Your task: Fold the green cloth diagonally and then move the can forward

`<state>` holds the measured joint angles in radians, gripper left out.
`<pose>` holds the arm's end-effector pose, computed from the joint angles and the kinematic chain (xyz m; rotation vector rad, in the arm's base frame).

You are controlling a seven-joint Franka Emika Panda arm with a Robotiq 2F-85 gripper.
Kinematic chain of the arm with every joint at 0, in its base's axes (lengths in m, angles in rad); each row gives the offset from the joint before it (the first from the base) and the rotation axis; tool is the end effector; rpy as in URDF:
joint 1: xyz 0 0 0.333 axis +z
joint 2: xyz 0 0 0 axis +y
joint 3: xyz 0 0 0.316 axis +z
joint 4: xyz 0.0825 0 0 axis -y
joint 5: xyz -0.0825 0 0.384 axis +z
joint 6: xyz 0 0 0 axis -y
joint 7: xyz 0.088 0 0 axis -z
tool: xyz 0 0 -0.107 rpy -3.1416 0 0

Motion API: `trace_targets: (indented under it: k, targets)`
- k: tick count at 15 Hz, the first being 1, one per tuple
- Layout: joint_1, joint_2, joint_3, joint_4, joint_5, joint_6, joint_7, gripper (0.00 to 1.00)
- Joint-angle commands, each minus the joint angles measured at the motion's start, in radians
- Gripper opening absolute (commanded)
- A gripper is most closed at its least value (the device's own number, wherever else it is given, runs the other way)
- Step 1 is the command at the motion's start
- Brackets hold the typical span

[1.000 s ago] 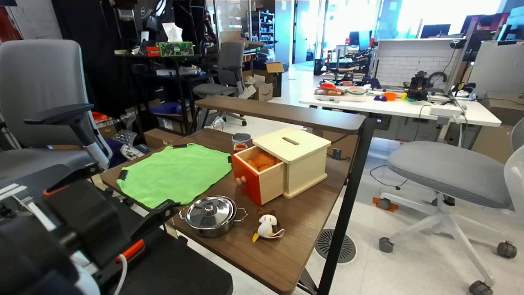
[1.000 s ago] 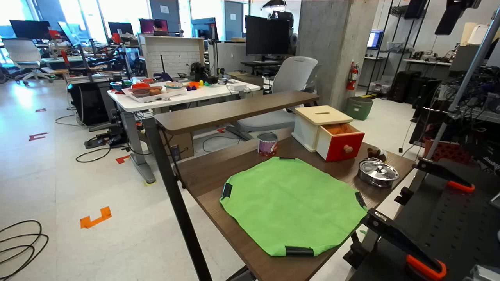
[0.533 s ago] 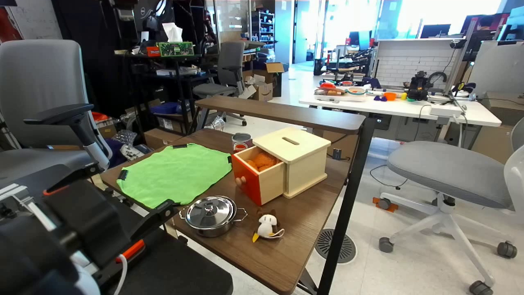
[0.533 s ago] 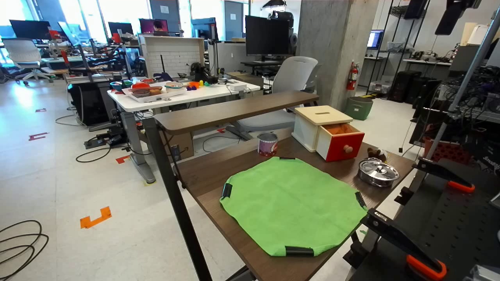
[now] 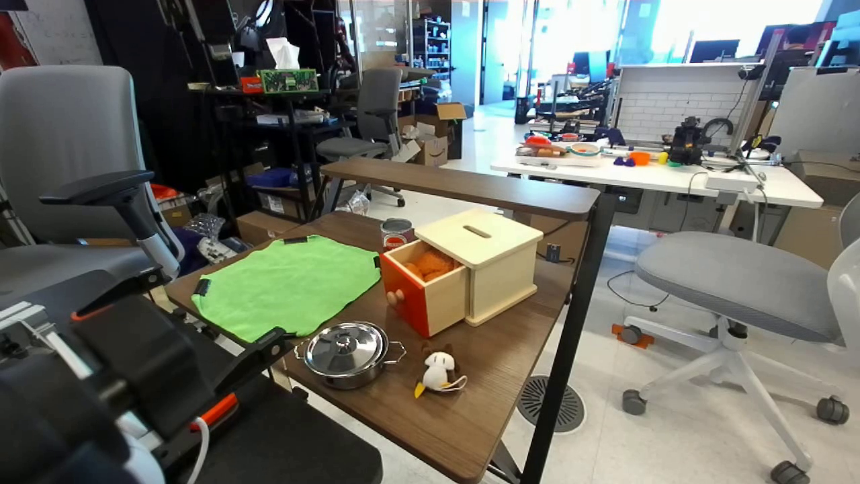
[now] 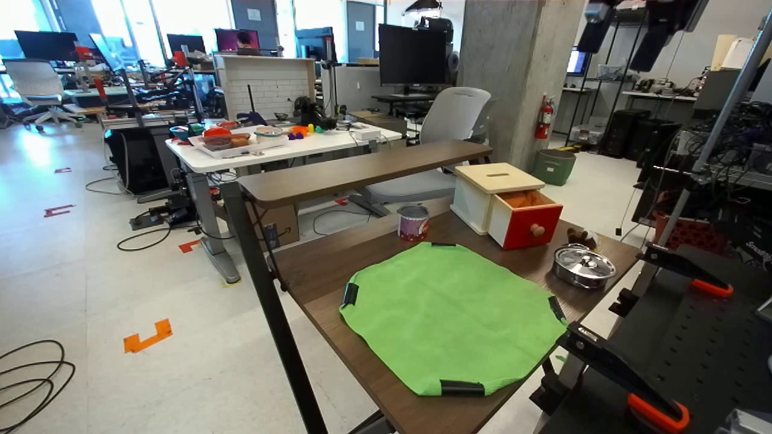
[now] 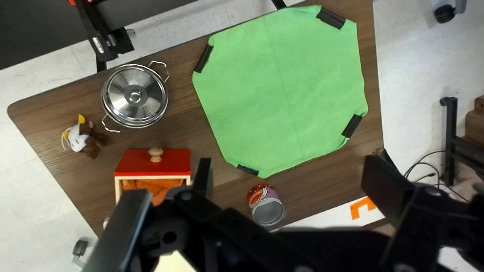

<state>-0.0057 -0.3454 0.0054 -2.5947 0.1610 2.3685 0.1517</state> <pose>0.4216 0.0017 0.3858 -2.9856 0.3916 -0.1657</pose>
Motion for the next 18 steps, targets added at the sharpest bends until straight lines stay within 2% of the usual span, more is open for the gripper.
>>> trace_targets:
  k: [1, 4, 6, 8, 10, 11, 13, 17, 18]
  targets:
    - [0.017, 0.126, 0.086, 0.0, -0.007, 0.191, 0.165, 1.0]
    - [0.037, 0.288, 0.154, 0.049, -0.03, 0.284, 0.322, 1.0]
    - [0.071, 0.394, 0.175, 0.094, -0.019, 0.334, 0.382, 1.0]
    - [0.119, 0.5, 0.181, 0.154, 0.051, 0.391, 0.381, 1.0]
    - [0.142, 0.572, 0.19, 0.211, 0.123, 0.398, 0.331, 1.0]
    - [0.151, 0.489, 0.161, 0.136, 0.068, 0.379, 0.36, 1.0]
    - [0.167, 0.555, 0.164, 0.188, 0.098, 0.379, 0.352, 1.0]
    - [0.162, 0.576, 0.161, 0.207, 0.106, 0.382, 0.348, 1.0]
    - [0.178, 0.587, 0.14, 0.208, 0.067, 0.383, 0.379, 1.0]
